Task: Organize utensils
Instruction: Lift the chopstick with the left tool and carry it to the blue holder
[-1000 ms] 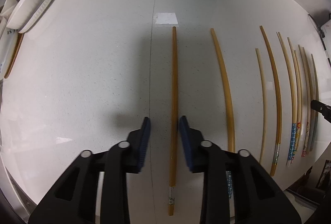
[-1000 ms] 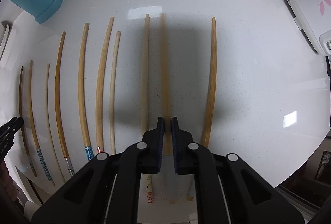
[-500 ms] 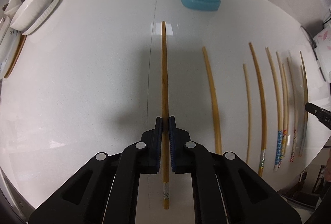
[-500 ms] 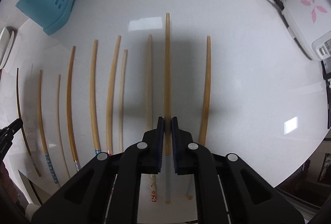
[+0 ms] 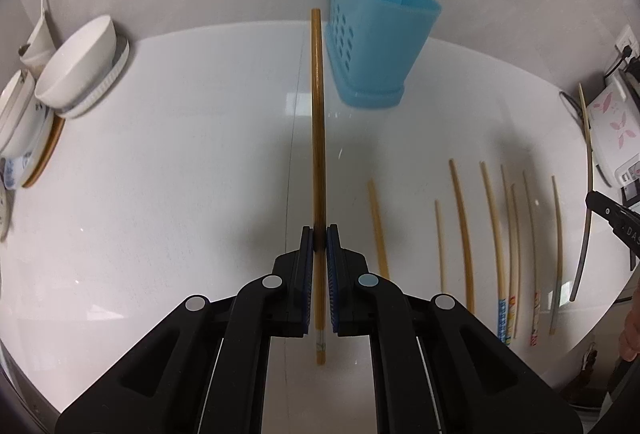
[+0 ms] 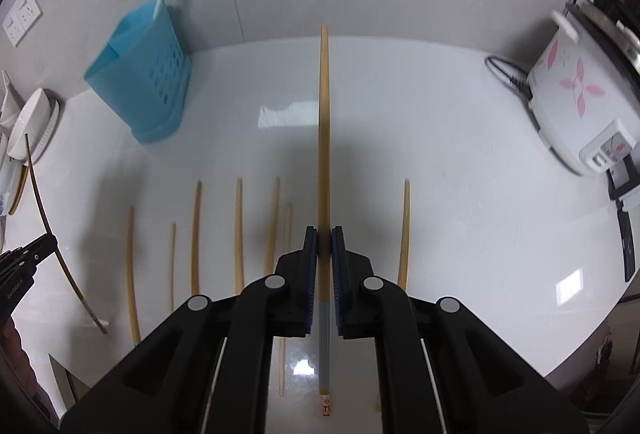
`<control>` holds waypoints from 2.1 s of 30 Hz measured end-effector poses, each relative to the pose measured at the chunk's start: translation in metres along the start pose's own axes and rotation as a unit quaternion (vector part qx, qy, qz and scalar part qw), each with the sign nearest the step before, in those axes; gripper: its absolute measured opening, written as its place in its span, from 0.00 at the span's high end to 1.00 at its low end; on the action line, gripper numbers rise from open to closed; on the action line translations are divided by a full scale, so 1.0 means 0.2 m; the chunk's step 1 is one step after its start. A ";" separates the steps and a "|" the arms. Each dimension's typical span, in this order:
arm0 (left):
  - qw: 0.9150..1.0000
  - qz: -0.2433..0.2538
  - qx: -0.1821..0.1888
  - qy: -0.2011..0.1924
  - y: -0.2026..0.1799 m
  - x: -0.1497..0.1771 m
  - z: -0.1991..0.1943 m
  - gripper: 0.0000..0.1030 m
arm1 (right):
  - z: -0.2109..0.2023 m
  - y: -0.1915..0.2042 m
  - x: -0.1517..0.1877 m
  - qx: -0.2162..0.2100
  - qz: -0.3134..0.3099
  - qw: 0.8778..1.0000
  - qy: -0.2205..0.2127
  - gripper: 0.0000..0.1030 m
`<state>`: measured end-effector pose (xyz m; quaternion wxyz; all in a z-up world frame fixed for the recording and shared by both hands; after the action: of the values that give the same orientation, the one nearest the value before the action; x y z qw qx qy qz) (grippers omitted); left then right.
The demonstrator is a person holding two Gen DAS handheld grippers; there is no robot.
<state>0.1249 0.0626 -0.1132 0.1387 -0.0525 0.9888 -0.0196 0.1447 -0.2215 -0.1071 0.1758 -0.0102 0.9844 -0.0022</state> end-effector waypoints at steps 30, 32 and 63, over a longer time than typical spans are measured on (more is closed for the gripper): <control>0.987 0.015 0.047 -0.153 -0.12 -0.73 -0.66 0.94 | -0.55 0.34 -0.62 -0.062 -0.043 0.980 -0.186 0.94; 0.985 0.015 0.055 -0.165 -0.12 -0.78 -0.69 0.94 | -0.56 0.37 -0.66 -0.074 -0.046 0.977 -0.196 0.94; 0.993 0.008 0.040 -0.113 -0.20 -1.07 -0.11 0.85 | -0.19 0.65 -0.86 -0.119 -0.051 0.977 -0.169 0.94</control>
<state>0.3277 0.0472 -0.0321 0.2517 -0.0405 0.9655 -0.0524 0.2907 -0.0873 -0.0136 0.3370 -0.0815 0.9318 0.1076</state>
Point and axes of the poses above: each gripper's, at about its wrist camera, not at the fingertips, and z roughly the way its jaws point, y to its left, x to its underside, the point moved 3 cm from there along z, roughly the way its jaws point, and after that the axes turned 8 degrees about y, right-handed, at the moved point
